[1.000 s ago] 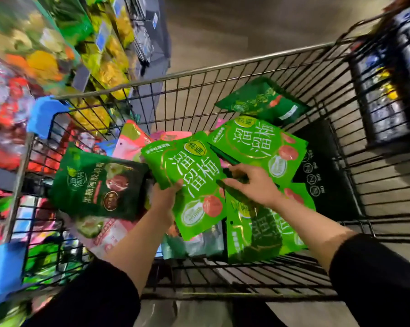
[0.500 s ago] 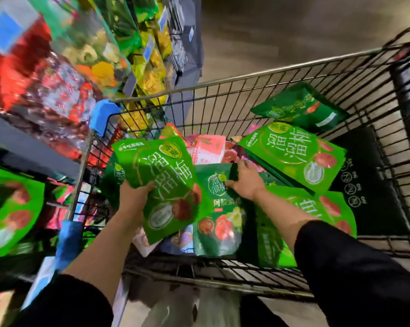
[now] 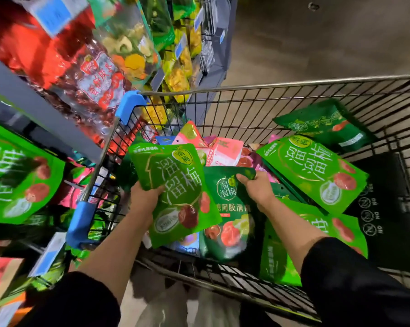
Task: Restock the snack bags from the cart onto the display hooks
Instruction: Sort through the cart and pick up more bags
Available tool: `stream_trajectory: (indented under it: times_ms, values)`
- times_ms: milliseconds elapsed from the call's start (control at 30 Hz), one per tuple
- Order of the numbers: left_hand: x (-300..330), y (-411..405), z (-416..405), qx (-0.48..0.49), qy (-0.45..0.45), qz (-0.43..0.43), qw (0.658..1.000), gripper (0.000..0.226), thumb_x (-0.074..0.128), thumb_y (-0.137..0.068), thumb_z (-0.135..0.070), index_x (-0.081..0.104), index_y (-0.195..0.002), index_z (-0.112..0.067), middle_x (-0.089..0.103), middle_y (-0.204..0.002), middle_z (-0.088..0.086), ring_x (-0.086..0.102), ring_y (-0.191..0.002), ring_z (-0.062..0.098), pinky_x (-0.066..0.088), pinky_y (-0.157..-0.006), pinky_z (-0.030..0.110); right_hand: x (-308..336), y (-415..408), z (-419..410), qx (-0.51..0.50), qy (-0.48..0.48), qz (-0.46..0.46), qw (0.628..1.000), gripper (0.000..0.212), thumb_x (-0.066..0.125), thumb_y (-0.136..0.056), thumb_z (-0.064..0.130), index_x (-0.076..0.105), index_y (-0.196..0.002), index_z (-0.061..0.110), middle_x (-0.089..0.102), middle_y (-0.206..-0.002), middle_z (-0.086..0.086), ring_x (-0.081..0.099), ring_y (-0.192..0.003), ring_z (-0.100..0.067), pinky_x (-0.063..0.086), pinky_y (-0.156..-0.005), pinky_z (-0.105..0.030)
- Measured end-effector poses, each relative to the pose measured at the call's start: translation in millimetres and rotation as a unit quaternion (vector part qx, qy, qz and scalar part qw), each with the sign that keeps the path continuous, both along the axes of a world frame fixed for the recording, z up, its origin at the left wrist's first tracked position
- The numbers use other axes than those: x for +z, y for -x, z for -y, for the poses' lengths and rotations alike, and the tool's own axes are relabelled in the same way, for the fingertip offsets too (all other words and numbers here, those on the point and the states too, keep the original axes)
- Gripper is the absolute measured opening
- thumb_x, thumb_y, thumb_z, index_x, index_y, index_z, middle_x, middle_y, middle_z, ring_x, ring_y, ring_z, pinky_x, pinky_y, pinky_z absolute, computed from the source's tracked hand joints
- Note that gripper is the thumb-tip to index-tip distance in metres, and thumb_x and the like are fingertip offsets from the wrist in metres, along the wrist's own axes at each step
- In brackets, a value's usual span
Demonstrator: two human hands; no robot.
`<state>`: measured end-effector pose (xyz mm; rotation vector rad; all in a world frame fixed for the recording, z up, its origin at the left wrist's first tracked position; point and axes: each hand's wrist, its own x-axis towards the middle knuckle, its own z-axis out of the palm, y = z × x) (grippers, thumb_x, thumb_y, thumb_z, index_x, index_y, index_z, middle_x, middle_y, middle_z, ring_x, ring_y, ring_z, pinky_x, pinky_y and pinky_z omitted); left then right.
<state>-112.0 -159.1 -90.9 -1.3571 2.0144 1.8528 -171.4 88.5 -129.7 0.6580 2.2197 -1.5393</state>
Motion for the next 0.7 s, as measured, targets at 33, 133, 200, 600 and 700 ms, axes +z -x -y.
stream_trajectory:
  times_ms: [33,133,200,600,700]
  values:
    - [4.5,0.0,-1.3,0.006,-0.005,-0.011,1.000,0.036,0.068,-0.084,0.001,0.056,-0.117,-0.006,0.063,-0.102,0.012,0.062,-0.086,0.027,0.050,-0.077,0.038,7.6,2.2,-0.9,0.010,-0.008,-0.019,1.000,0.017,0.066,-0.089,0.012,0.065,-0.072,0.011,0.065,-0.078,-0.010,0.056,-0.065,-0.020,0.045,-0.066,-0.029]
    - [21.9,1.4,-3.2,0.046,-0.031,-0.060,0.997,0.025,0.065,-0.087,-0.002,0.056,-0.108,-0.012,0.064,-0.087,0.006,0.061,-0.070,0.020,0.049,-0.062,0.030,36.6,16.6,0.1,0.035,-0.021,-0.077,0.996,0.017,0.069,-0.086,0.014,0.066,-0.070,0.013,0.069,-0.077,-0.010,0.063,-0.070,-0.027,0.051,-0.072,-0.037]
    - [36.6,-0.7,-4.2,0.080,-0.041,-0.100,0.991,0.022,0.065,-0.089,-0.007,0.057,-0.109,-0.013,0.064,-0.084,0.002,0.062,-0.070,0.016,0.049,-0.061,0.029,62.7,25.7,6.3,0.042,-0.002,-0.108,0.993,0.022,0.069,-0.086,0.014,0.063,-0.065,0.012,0.065,-0.066,-0.005,0.059,-0.062,-0.021,0.049,-0.064,-0.034]
    - [157.7,-70.0,15.2,0.184,0.032,-0.348,0.919,0.029,0.065,-0.087,-0.004,0.062,-0.115,-0.010,0.067,-0.104,0.012,0.065,-0.080,0.021,0.054,-0.085,0.043,237.7,2.7,88.3,0.099,0.102,-0.328,0.934,0.023,0.072,-0.085,0.019,0.059,-0.073,0.005,0.063,-0.070,-0.010,0.052,-0.064,-0.017,0.047,-0.059,-0.032]
    - [183.8,-109.9,32.5,0.242,0.048,-0.375,0.893,0.022,0.071,-0.084,-0.014,0.061,-0.103,-0.018,0.066,-0.110,0.013,0.066,-0.098,0.031,0.053,-0.089,0.049,280.2,-31.7,114.2,0.113,0.112,-0.379,0.912,0.047,0.071,-0.086,0.021,0.031,-0.061,0.019,0.032,-0.059,0.001,0.031,-0.056,-0.013,0.024,-0.052,-0.032]
